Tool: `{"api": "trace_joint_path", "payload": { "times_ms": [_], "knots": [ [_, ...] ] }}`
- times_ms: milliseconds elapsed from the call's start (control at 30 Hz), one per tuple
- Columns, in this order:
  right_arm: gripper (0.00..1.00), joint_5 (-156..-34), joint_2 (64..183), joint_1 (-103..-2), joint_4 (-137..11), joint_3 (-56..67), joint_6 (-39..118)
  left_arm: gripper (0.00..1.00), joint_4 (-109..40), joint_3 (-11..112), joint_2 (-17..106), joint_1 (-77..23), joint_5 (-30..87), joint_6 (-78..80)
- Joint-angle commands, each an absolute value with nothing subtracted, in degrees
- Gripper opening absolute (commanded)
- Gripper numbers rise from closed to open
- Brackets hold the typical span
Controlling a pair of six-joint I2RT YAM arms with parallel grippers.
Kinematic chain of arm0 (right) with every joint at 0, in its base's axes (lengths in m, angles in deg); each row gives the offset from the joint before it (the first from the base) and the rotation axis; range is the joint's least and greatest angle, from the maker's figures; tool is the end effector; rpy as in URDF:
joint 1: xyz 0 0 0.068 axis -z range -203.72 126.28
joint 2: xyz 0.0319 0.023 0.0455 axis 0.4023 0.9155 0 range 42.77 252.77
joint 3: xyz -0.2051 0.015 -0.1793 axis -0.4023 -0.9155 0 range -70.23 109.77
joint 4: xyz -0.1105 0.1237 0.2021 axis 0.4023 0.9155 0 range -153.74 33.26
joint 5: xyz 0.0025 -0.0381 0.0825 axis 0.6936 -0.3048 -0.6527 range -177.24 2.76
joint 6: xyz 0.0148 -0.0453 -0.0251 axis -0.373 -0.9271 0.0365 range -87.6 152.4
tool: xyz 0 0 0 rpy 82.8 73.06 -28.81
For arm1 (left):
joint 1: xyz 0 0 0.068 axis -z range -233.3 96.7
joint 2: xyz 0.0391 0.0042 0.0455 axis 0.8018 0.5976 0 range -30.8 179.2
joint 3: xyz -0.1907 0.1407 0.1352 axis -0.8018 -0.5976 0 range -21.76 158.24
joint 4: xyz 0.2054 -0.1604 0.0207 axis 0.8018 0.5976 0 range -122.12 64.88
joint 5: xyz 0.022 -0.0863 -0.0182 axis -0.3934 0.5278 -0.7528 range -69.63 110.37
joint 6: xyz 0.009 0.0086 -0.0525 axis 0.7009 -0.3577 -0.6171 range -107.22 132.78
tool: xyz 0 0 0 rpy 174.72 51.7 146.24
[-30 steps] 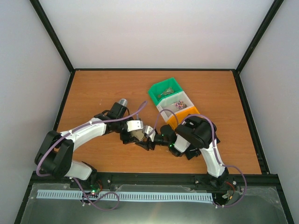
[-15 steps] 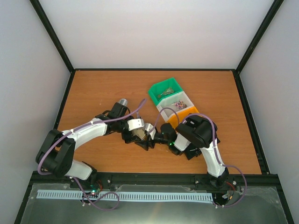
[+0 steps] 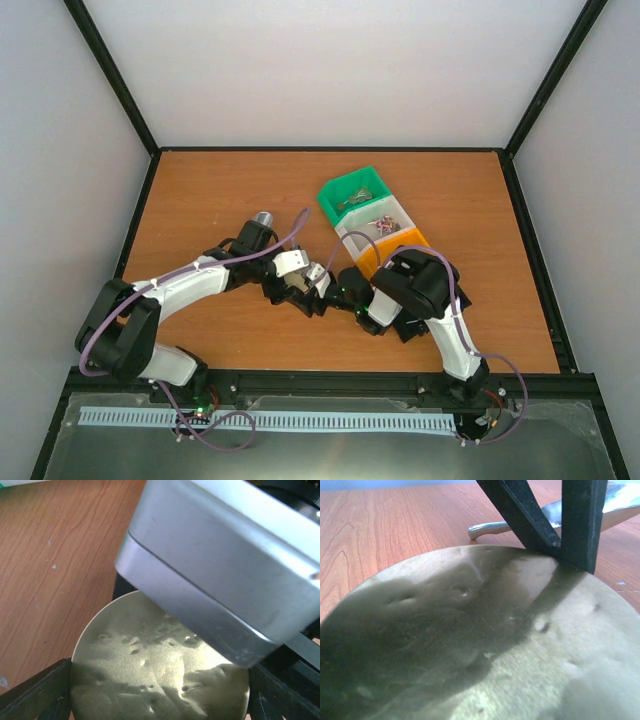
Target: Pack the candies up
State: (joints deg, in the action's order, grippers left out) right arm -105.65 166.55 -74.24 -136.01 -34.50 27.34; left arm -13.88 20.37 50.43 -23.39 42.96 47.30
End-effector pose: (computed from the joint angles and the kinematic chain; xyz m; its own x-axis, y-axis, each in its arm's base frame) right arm 0.2067 0.2686 0.0609 -0.0905 -0.2417 -0.9661 -0.9372 0.3487 0.0006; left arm 0.2231 -0.1443 0.1765 -0.2385 0.7410 -0.6277 0.9410 0.3362 0.0393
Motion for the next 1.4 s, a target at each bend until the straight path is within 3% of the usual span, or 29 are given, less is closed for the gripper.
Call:
{"api": "trace_joint_path", "payload": {
  "times_ms": [0, 300, 367, 467, 533, 733, 900, 1000, 1167, 1367],
  "knots": [
    [0.62, -109.9, 168.1, -74.4, -139.5, -37.2, 25.5, 0.54, -6.4, 18.7, 51.1, -23.5, 41.7, 55.3],
    [0.57, -124.0, 167.5, -73.1, -139.7, -37.5, 21.9, 0.53, 7.9, 21.4, 51.7, -23.6, 49.2, 74.8],
    [0.63, -123.5, 167.5, -73.0, -139.0, -37.4, 22.3, 0.53, 7.5, 21.4, 52.6, -23.6, 47.9, 74.3],
    [0.89, -119.8, 167.2, -72.9, -138.2, -37.1, 24.3, 0.53, -0.1, 20.0, 52.8, -23.7, 44.0, 67.3],
    [0.99, -116.9, 167.2, -72.8, -138.0, -37.0, 26.2, 0.53, -6.0, 18.4, 52.4, -23.9, 41.2, 61.5],
    [1.00, -106.5, 169.0, -72.9, -141.0, -37.8, 30.5, 0.56, -14.3, 17.5, 51.5, -24.0, 35.6, 49.7],
    [1.00, -104.6, 168.9, -73.1, -141.7, -38.0, 31.6, 0.56, -14.7, 17.5, 50.5, -24.0, 34.1, 46.8],
    [0.95, -102.0, 169.1, -73.5, -140.4, -37.3, 30.6, 0.55, -13.1, 17.6, 50.2, -24.0, 36.0, 47.0],
    [0.73, -103.7, 169.5, -73.5, -142.0, -37.8, 28.5, 0.55, -7.8, 18.4, 50.2, -24.0, 40.7, 51.1],
    [0.62, -113.0, 169.2, -73.4, -146.2, -40.0, 24.1, 0.51, 1.1, 20.3, 50.8, -24.0, 46.4, 61.0]
  ]
}}
